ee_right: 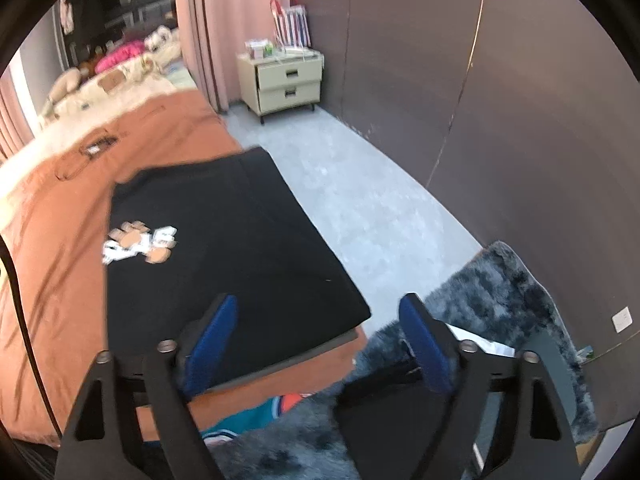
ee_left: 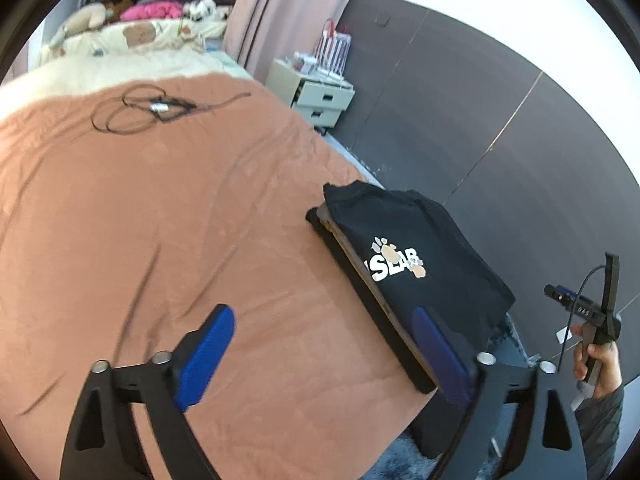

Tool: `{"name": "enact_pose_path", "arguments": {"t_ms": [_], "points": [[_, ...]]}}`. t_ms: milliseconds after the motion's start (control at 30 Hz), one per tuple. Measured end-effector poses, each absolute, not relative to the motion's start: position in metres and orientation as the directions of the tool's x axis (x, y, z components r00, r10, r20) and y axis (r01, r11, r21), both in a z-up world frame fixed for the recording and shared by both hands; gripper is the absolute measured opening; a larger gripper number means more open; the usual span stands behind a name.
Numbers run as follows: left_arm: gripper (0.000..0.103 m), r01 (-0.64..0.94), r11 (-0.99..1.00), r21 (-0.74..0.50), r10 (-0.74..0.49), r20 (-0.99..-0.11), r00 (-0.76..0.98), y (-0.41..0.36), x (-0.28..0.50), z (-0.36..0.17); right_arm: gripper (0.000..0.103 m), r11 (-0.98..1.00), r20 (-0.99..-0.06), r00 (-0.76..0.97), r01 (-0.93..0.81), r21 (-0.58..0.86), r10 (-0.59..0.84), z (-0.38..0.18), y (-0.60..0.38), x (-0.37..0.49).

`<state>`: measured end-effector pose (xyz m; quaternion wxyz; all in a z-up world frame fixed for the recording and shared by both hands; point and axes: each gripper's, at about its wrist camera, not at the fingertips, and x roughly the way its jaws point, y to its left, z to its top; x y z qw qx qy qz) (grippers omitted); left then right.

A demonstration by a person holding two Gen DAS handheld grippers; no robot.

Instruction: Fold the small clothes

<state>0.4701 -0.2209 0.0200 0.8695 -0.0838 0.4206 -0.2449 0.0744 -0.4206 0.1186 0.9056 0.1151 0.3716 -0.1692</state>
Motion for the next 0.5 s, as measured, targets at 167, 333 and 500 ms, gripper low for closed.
{"name": "enact_pose_path", "arguments": {"t_ms": [167, 333, 500], "points": [[0.101, 0.401, 0.86, -0.317, -0.503, -0.666, 0.552, -0.203, 0.443, 0.045, 0.103, 0.915, -0.686, 0.688, 0.396, 0.081, -0.237, 0.133, -0.387, 0.034], [0.102, 0.451, 0.844, -0.29, -0.523, -0.633, 0.571, -0.183, 0.413, 0.064, 0.103, 0.905, -0.67, 0.697, 0.416, 0.086, -0.257, 0.145, -0.359, 0.004], [0.102, 0.481, 0.834, -0.269, -0.534, -0.613, 0.583, -0.16, 0.383, 0.074, 0.103, 0.907, -0.654, 0.716, 0.408, 0.109, -0.243, 0.153, -0.33, -0.02]]}}
